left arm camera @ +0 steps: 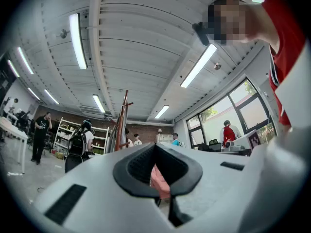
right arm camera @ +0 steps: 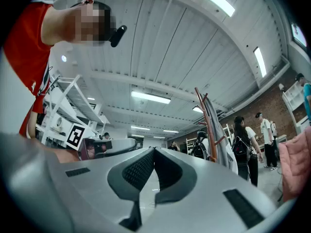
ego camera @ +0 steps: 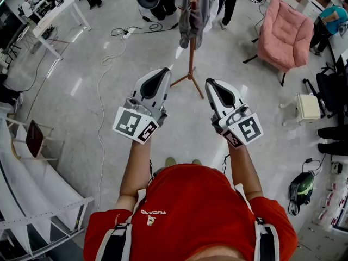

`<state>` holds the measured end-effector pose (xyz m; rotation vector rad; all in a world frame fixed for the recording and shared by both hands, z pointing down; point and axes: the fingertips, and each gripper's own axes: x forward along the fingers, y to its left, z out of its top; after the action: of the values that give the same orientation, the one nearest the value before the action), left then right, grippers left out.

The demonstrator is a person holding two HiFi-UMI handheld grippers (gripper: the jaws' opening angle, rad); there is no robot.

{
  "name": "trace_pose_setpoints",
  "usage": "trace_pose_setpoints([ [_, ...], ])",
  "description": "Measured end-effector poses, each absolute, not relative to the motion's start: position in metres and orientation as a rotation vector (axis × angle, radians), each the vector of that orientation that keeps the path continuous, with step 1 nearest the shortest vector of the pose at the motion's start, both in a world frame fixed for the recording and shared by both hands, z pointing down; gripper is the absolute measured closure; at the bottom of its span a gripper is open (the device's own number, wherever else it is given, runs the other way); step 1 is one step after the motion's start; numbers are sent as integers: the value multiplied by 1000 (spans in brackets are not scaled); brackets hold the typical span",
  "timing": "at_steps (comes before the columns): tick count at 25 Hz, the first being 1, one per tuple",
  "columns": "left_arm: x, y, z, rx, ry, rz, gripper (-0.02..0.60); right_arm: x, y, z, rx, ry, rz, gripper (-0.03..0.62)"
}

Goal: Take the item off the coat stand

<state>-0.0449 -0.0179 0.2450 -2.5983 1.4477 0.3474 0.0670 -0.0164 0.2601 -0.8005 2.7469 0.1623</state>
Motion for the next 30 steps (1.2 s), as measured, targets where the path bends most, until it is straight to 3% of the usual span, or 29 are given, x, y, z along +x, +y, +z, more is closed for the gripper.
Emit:
trace_pose_setpoints([
  [16,-60,-27,255,-2616,1404,346,572,52,-16,272,-854,2738,175,569],
  [30,-121,-40,267,-2661,1395,346,572,3,-21,286,-966,2733,156,569],
])
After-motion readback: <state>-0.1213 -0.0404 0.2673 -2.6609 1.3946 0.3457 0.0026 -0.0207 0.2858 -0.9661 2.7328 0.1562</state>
